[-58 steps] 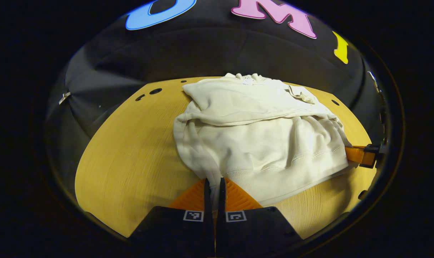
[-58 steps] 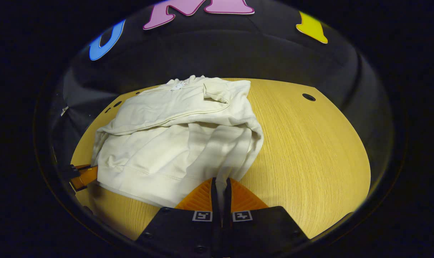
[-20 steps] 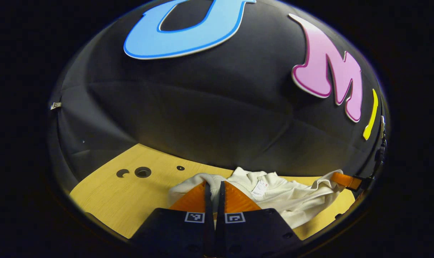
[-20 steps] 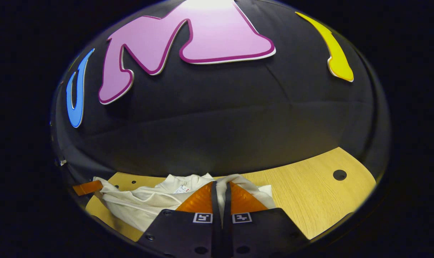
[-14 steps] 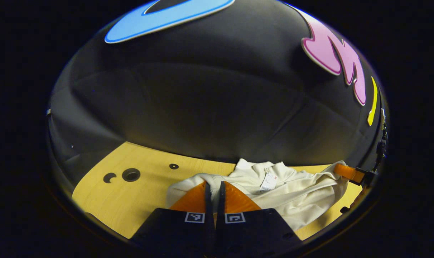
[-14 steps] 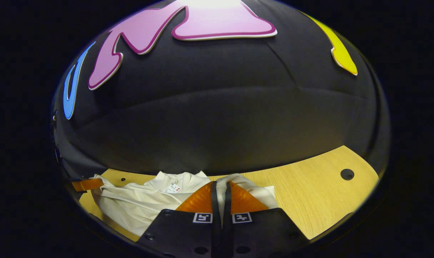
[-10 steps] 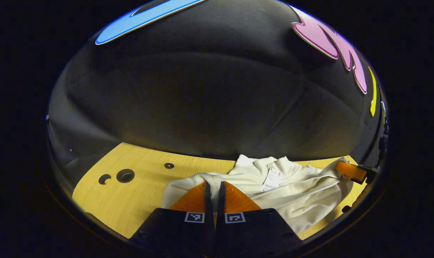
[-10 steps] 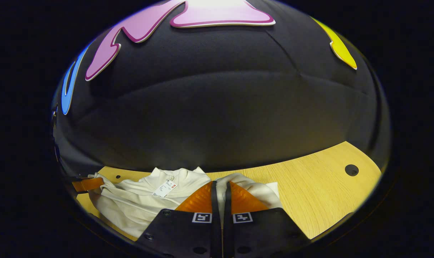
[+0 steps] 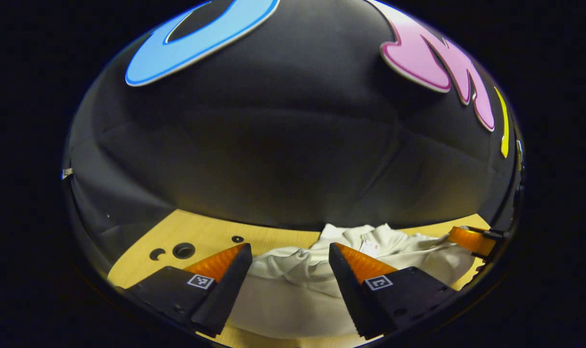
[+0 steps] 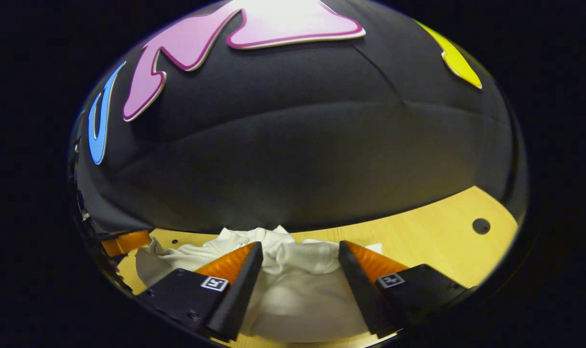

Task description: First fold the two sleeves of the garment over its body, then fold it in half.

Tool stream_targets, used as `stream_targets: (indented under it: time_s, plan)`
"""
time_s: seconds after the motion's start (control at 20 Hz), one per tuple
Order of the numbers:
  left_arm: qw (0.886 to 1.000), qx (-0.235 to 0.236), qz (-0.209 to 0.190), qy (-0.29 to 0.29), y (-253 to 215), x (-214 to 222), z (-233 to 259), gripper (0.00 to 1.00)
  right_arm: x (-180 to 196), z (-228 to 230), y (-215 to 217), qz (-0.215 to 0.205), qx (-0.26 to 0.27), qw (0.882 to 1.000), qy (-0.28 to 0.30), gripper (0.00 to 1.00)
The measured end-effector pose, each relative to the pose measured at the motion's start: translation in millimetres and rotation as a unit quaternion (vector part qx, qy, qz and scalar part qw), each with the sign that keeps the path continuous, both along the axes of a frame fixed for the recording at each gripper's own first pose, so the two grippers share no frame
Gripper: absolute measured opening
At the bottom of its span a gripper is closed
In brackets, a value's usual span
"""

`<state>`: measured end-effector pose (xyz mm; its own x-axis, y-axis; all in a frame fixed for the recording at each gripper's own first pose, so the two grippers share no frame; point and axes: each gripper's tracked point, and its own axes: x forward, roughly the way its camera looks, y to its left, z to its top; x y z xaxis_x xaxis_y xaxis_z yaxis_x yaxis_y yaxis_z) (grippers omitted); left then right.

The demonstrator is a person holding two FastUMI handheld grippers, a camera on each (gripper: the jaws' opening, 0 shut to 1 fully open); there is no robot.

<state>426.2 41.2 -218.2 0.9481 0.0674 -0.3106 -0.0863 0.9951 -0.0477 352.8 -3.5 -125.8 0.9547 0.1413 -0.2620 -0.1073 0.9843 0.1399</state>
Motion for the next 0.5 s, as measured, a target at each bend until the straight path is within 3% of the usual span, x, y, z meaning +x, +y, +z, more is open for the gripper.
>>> stream_targets:
  time_s: [0.05,0.2,0.4,0.5]
  plan:
    - [1.000,0.007,-0.001,-0.004,-1,-7,13,0.97,-3,10,-1,0.004,-0.008,1.000,-0.008,0.99]
    - [0.999,0.023,0.005,-0.030,-3,-33,59,0.98,-26,42,-8,0.016,-0.024,0.999,-0.025,0.97]
    - [0.997,-0.001,0.014,-0.072,-13,-74,116,0.97,-64,79,-33,0.013,-0.083,0.995,-0.050,0.99]
    - [0.996,-0.010,0.018,-0.088,-15,-99,139,0.97,-85,96,-45,0.010,-0.088,0.995,-0.054,1.00]
